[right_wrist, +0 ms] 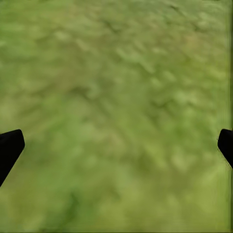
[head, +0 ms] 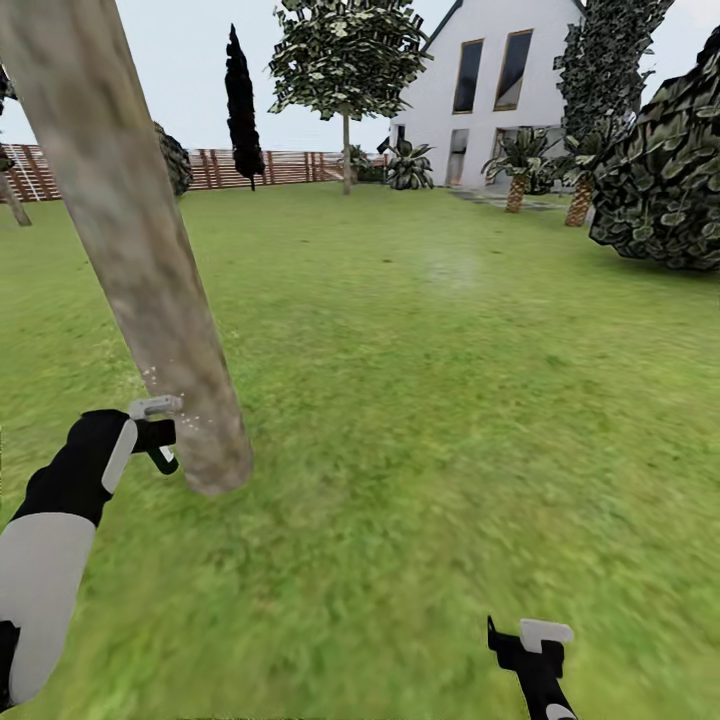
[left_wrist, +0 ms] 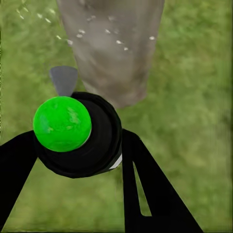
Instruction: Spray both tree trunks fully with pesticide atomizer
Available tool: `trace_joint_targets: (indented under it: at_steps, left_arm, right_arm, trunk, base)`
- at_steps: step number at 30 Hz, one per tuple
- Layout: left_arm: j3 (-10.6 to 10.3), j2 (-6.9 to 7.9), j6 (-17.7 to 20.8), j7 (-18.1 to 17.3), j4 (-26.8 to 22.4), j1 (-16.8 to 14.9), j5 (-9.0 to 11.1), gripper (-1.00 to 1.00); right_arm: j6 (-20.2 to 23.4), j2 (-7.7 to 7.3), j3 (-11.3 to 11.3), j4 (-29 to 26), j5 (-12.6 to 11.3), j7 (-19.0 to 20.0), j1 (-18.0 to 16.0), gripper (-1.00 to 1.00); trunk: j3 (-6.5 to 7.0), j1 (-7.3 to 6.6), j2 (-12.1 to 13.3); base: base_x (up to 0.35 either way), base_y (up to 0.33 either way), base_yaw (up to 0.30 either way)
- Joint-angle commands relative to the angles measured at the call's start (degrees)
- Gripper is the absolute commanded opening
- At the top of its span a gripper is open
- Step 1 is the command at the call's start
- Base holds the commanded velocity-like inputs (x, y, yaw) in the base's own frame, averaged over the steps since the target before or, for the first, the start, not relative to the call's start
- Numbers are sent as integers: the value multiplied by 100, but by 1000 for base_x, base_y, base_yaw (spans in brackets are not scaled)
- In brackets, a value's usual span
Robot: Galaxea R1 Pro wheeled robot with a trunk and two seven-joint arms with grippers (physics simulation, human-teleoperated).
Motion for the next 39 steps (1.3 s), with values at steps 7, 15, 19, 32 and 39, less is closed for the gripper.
trace_joint_targets:
  at_steps: [7, 15, 19, 32, 39]
  left_arm:
    - [0, -41, 34, 433, -2, 9, 84, -100]
    - [26, -41, 28, 442, 13, 22, 87, -100]
    - [21, -41, 27, 439, 22, 13, 71, -100]
    - [61, 16, 27, 475, 92, 38, 62, -100]
    - [39, 9, 15, 493, 101, 166, 62, -100]
  right_arm:
    - [-15, 0, 47, 3, -58, -4, -2, 100]
    - [-15, -7, 47, 5, -58, -4, -1, 100]
    - [-15, -2, 47, 4, -58, -4, -1, 100]
    - [-15, 0, 47, 1, -58, -4, -1, 100]
    - [-15, 0, 47, 1, -58, -4, -1, 100]
  trunk:
    - [-5, -1, -2]
    - [-5, -1, -2]
    - [-5, -1, -2]
    - [-5, -1, -2]
    - [-5, -1, -2]
  base:
    - [83, -273, 224]
    - [173, -247, 6]
    - [175, -244, 0]
    - [77, -260, 113]
    - [192, -215, 218]
